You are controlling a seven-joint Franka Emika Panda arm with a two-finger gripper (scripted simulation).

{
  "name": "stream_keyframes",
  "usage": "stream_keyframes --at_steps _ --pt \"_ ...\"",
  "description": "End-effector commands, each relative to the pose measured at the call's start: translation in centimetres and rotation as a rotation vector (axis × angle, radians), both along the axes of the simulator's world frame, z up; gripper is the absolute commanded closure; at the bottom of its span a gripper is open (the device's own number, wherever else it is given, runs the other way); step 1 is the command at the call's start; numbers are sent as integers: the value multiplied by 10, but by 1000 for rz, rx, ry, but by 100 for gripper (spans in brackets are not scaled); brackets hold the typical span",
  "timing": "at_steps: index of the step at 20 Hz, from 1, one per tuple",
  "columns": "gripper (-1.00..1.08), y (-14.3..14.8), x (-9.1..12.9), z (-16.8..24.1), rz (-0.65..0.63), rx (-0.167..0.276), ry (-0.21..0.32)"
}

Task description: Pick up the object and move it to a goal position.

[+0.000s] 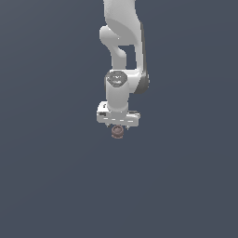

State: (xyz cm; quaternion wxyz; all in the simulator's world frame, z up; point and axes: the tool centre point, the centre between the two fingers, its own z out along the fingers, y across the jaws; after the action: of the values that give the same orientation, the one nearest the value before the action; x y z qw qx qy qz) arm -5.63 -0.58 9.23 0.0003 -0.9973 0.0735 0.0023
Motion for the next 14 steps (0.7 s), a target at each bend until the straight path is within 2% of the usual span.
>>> stream_keyframes --at_steps 1,8,14 --pt "-92 -1 -2 -2 -12 -1 -4" --pt "-92 -1 -2 -8 -11 -1 -3" --pt "-92 -1 -4 -34 -13 -1 -4"
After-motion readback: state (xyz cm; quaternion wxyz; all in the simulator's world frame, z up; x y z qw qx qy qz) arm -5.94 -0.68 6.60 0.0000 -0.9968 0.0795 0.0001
